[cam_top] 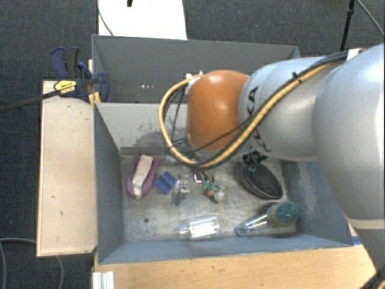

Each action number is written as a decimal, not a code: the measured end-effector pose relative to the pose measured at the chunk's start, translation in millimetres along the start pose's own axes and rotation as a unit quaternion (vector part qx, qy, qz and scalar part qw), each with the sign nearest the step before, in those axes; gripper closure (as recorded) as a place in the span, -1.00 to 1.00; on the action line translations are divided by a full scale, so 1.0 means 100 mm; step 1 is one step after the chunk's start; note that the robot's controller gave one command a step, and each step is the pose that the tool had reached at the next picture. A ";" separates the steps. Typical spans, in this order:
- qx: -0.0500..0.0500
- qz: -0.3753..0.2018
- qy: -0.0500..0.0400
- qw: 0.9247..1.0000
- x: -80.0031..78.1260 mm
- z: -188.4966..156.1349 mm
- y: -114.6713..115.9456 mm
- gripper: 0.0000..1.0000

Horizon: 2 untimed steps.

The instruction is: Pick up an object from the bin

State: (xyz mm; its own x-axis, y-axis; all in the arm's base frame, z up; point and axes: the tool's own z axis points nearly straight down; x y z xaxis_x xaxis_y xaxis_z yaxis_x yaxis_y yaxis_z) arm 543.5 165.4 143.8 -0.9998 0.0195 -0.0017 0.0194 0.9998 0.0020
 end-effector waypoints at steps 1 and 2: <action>-0.001 -0.047 -0.004 0.999 -0.35 0.73 0.25 -1.00; 0.002 -0.112 -0.001 0.994 -0.44 0.73 0.34 -1.00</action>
Offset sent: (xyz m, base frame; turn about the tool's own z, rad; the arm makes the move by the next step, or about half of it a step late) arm 0.0323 0.0236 -0.0738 -0.0961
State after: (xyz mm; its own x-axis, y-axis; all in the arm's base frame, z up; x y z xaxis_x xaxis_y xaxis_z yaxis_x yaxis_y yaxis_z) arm 588.3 198.3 71.2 -0.9791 -0.2034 -0.0042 -0.2034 0.9791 -0.0027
